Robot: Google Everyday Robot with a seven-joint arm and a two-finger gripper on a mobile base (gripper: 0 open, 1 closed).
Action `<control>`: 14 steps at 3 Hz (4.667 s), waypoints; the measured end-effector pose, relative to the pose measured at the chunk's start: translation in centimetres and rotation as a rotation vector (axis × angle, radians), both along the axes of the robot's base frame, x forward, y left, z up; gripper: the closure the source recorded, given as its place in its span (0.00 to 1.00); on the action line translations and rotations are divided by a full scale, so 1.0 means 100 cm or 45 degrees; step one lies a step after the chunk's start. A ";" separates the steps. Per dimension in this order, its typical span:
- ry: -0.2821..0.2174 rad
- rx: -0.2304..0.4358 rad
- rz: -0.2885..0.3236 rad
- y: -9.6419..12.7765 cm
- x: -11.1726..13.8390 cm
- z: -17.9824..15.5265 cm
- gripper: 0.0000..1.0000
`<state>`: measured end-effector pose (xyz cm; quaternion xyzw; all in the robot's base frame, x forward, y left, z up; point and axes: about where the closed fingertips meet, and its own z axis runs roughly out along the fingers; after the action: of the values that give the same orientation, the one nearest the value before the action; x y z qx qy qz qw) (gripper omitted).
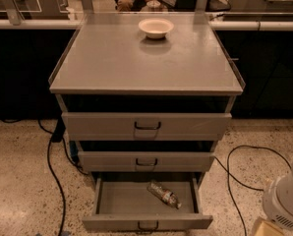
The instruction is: Pick water bottle from bottom drawer and place on counter
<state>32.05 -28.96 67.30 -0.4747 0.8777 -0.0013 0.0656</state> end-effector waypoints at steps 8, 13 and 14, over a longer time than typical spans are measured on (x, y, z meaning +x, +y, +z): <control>0.076 0.056 0.111 0.100 0.042 -0.213 0.00; -0.010 0.034 0.121 0.161 0.159 -0.332 0.00; 0.007 0.069 0.065 0.165 0.207 -0.369 0.00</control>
Offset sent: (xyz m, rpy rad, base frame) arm 0.0063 0.0070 -0.0467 0.0134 0.0425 -0.0123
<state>52.79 -12.41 30.39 -0.4950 0.8652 0.0253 0.0760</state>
